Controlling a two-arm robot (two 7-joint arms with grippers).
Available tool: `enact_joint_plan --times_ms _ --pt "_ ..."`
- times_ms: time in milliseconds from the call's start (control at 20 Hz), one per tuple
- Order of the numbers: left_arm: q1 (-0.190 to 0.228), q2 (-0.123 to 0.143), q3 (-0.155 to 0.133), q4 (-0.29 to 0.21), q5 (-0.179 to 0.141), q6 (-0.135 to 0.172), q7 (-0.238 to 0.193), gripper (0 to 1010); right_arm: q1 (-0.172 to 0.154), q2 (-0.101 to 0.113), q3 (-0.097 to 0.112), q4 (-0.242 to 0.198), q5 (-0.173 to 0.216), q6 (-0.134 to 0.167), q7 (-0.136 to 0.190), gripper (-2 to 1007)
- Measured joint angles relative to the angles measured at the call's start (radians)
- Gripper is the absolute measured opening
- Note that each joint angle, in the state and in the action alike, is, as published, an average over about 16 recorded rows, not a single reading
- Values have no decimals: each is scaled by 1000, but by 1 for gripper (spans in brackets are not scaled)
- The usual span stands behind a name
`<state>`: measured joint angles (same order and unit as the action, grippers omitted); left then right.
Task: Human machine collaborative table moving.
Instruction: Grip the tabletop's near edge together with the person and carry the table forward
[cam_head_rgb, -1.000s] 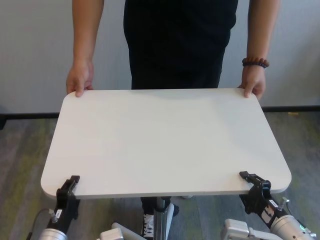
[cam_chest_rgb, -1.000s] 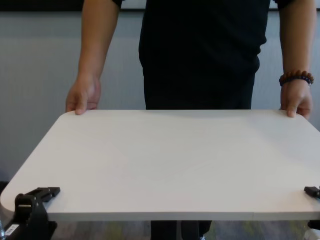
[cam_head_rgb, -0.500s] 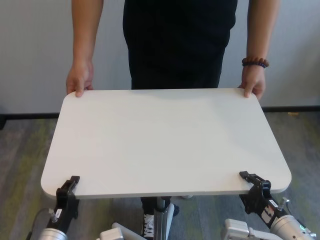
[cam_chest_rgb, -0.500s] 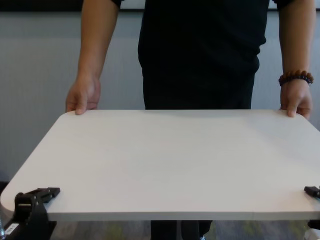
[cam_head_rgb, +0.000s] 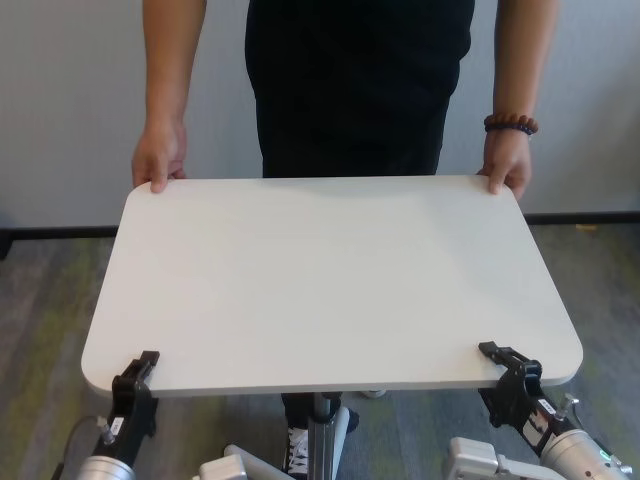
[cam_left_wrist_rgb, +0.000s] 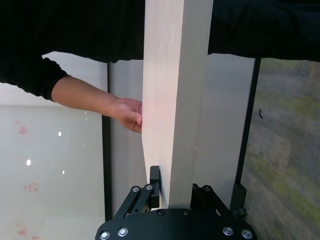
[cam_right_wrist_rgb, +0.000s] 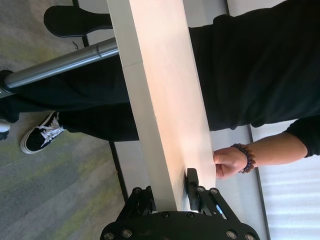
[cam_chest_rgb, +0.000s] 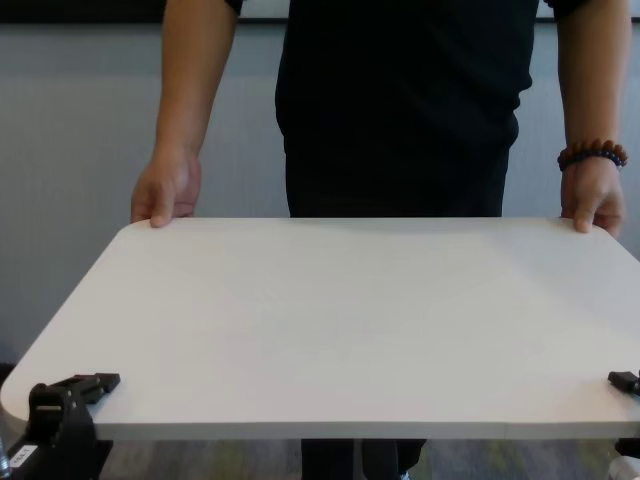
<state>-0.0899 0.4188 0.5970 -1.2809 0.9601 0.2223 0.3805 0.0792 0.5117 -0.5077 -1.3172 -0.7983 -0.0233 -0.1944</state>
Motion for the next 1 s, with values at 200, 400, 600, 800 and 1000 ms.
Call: enact_joint_plan --times_ms 200,400,600,800,1000 --pt "0 0 0 0 0 0 0 255 0 0 0 0 0 0 0 288" --pt "0 0 0 0 0 0 0 255 0 0 -1 0 0 0 0 288" --pt "0 0 0 -1 1 0 -2 255 0 0 -1 0 -1 -1 0 288" --pt "0 1 -1 -3 8 2 -8 255 -1 0 -1 -2 -6 -4 1 288" --pt "3 4 -2 -12 18 6 -21 255 -3 0 0 -6 -14 -8 2 288"
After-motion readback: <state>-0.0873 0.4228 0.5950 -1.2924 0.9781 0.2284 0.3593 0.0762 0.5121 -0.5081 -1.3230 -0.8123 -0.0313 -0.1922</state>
